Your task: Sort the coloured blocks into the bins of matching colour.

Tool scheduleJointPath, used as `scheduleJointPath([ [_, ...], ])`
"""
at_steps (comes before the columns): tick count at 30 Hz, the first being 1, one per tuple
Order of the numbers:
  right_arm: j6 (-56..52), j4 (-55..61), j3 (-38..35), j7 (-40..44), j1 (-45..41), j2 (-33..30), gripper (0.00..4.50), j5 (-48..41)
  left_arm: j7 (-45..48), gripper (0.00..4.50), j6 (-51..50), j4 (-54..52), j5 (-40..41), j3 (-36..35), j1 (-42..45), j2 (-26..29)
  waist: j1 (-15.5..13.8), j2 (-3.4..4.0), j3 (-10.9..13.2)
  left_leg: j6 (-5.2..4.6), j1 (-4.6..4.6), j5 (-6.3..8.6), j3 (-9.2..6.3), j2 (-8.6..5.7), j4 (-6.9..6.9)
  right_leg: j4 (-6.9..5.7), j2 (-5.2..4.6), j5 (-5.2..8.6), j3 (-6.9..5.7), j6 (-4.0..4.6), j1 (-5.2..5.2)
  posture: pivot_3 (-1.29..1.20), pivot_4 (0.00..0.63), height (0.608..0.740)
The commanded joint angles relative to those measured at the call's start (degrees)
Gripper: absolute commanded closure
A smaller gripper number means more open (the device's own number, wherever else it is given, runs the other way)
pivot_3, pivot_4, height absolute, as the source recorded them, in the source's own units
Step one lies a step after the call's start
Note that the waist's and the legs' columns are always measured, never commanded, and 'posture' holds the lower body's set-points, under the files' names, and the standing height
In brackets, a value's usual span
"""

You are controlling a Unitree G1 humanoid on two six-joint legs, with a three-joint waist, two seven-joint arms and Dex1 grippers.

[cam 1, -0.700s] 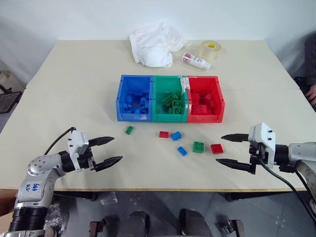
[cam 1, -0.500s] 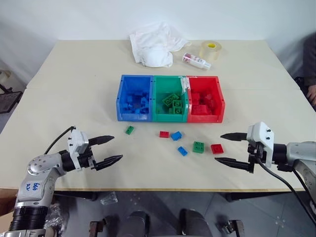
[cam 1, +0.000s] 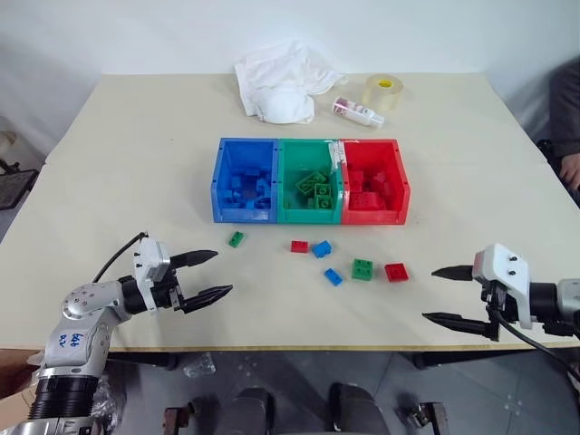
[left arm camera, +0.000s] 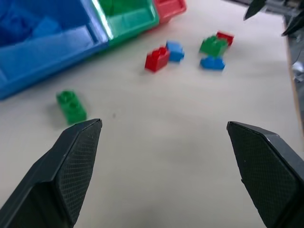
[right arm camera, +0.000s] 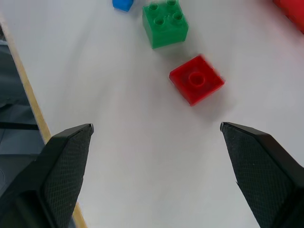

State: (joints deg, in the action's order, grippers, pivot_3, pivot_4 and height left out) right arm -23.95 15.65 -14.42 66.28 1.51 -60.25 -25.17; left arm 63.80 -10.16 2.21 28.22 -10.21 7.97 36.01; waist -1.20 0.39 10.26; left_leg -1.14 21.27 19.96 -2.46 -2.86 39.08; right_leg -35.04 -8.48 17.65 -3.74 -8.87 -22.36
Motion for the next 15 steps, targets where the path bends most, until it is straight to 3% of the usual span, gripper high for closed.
scheduleJointPath([
  [1, 0.6, -1.5, 3.4, 0.3, -4.5, 1.2, 0.00, 0.5, 1.9, 0.02, 1.7, -1.1, 1.4, -0.6, -0.5, -0.2, 0.0, 0.00, 0.0, 0.00, -0.01, 0.00, 0.00, 0.01, 0.00, 0.01, 0.01, 0.00, 0.00, 0.00, 0.00, 0.00, 0.150, 0.740],
  [10, 4.6, -15.5, 15.3, 2.3, -18.5, 6.9, 0.00, 6.9, 1.3, 0.02, 1.7, -5.1, 2.6, -1.7, -4.4, -1.0, -0.1, -0.01, 0.0, 0.00, 0.02, 0.00, -0.08, -0.01, 0.02, 0.02, -0.02, 0.00, -0.03, 0.00, -0.01, 0.00, 0.150, 0.740],
  [13, 5.4, -17.9, 16.5, 2.7, -20.2, 8.0, 0.66, 7.7, 0.7, 0.00, 1.5, -6.5, 2.9, -2.2, -5.7, -1.1, -0.1, -0.01, 0.0, 0.00, 0.02, 0.00, -0.08, -0.01, 0.02, 0.02, -0.01, 0.00, -0.03, 0.00, -0.01, 0.00, 0.150, 0.740],
  [15, 6.0, -18.8, 17.0, 2.7, -20.7, 8.6, 1.34, 8.3, 0.4, 0.00, 1.4, -7.1, 3.0, -2.4, -6.4, -1.2, -0.1, -0.01, 0.0, 0.00, 0.02, 0.00, -0.06, -0.01, 0.02, 0.02, -0.02, 0.00, -0.03, 0.00, -0.01, 0.00, 0.150, 0.740],
])
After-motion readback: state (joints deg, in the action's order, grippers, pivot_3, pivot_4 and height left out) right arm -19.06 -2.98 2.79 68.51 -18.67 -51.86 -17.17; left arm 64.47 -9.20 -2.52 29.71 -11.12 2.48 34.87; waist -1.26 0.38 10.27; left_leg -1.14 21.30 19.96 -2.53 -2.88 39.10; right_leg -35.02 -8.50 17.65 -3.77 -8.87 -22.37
